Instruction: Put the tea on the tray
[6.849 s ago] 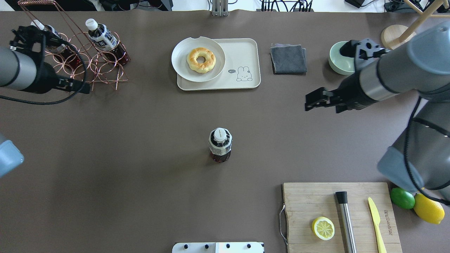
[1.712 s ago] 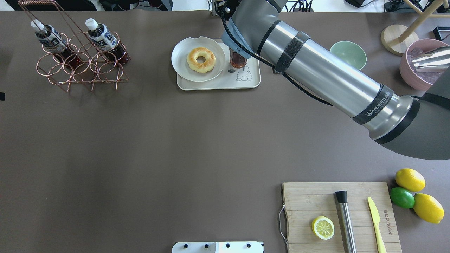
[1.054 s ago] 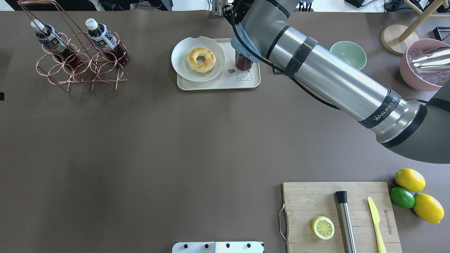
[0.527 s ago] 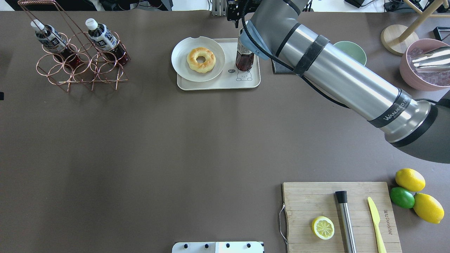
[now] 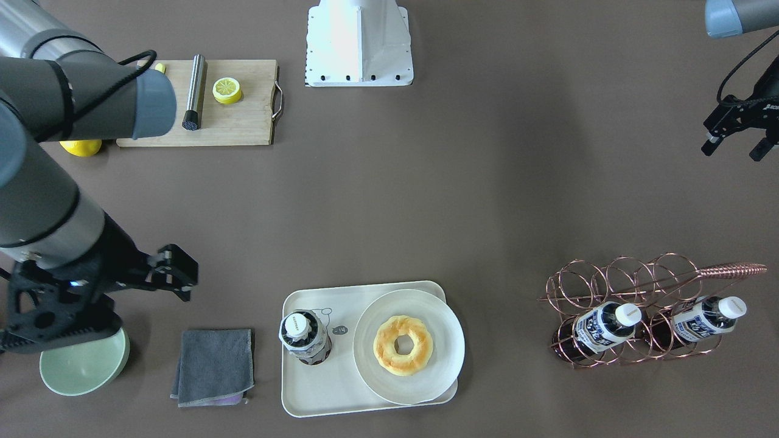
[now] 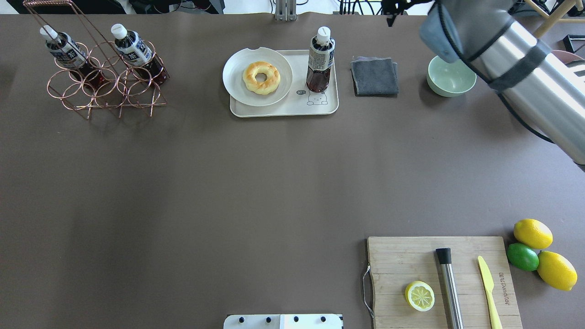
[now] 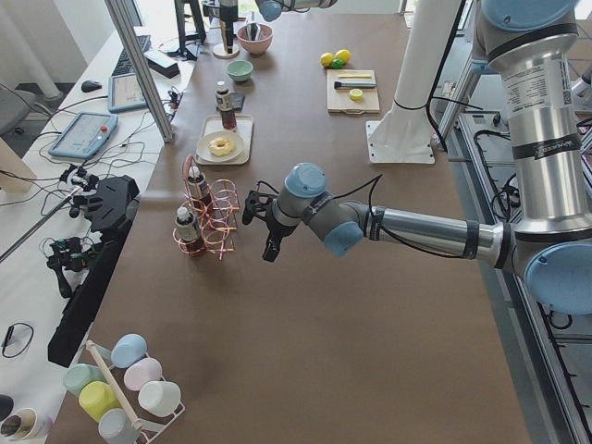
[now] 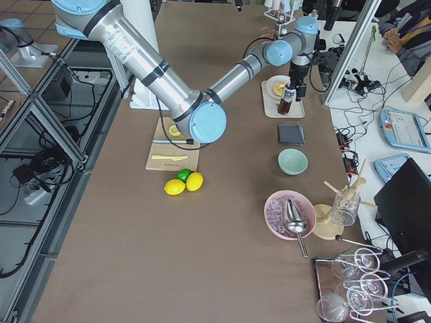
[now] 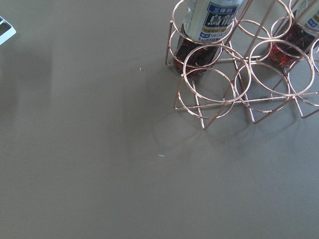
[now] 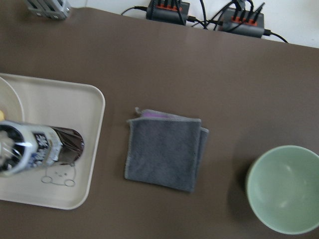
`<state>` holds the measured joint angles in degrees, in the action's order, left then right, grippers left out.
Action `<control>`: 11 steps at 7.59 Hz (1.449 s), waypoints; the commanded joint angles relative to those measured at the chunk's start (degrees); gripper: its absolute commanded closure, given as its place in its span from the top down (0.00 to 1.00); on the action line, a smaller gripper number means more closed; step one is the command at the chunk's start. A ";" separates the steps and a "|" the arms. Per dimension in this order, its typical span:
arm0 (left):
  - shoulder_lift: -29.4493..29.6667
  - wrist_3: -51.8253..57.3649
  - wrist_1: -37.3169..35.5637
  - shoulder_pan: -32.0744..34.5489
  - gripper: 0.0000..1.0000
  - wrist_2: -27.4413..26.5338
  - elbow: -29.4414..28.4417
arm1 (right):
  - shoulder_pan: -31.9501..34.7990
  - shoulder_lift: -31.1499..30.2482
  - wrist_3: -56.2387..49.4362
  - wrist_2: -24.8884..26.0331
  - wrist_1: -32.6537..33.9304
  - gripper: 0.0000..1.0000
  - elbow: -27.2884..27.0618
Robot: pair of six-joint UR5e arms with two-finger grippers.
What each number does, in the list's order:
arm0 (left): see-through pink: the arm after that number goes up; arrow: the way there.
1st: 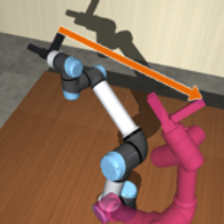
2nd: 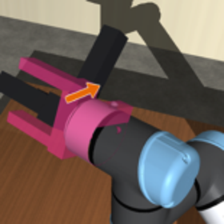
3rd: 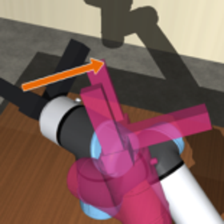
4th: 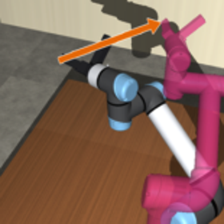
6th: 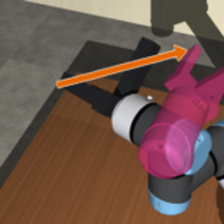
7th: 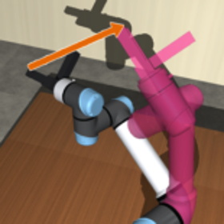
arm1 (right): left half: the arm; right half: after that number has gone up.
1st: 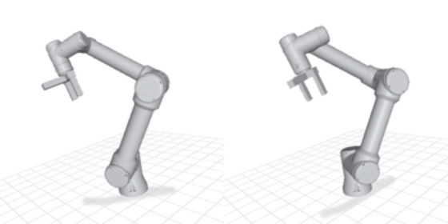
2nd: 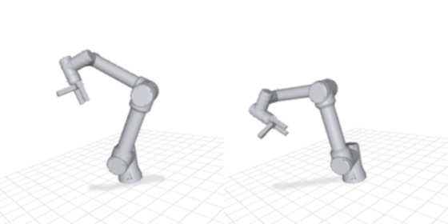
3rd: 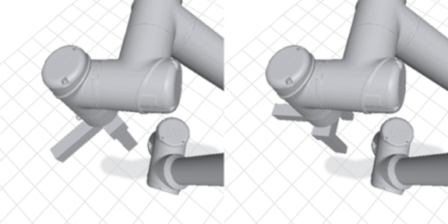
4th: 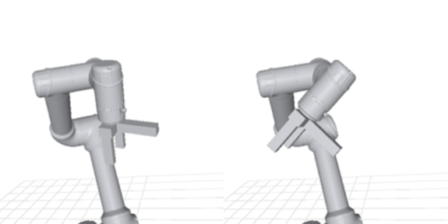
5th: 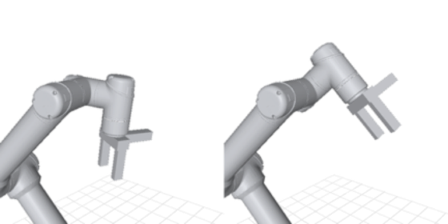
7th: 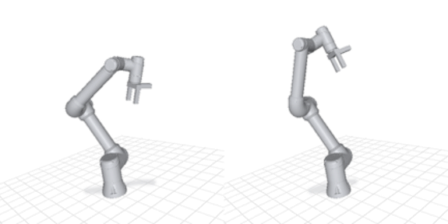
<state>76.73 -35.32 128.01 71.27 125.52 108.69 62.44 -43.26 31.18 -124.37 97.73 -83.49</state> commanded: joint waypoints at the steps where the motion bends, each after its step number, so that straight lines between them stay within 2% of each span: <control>1: -1.49 16.81 -1.17 8.51 0.97 10.16 -6.61 | 7.48 -21.09 -17.86 -0.78 10.46 1.00 -20.97; 2: -1.49 22.52 -4.05 9.06 0.97 10.36 -8.12 | 9.26 -26.64 -22.87 -0.09 10.73 1.00 -21.62; 3: -0.88 23.97 -13.04 9.15 0.97 11.15 -7.01 | 12.41 -30.96 -33.01 -0.08 10.64 1.00 -21.28; 5: 0.00 30.44 -26.17 9.50 0.98 11.15 -6.65 | 16.39 -37.92 -39.69 -0.70 10.47 1.00 -21.63; 7: 6.82 32.15 -36.98 11.43 0.97 11.24 -7.34 | 17.35 -42.41 -44.44 -0.95 10.55 1.00 -20.92; 9: 12.89 40.99 -46.05 14.06 0.98 11.42 -10.41 | 17.71 -47.07 -44.80 -1.75 10.12 1.00 -21.01; 11: 17.99 48.83 -48.38 19.23 0.98 11.42 -16.81 | 17.98 -49.97 -49.24 -1.75 10.11 1.00 -20.75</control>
<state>90.31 7.57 81.94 86.44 136.87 96.89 80.21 -90.42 -13.96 -126.02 107.90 -104.43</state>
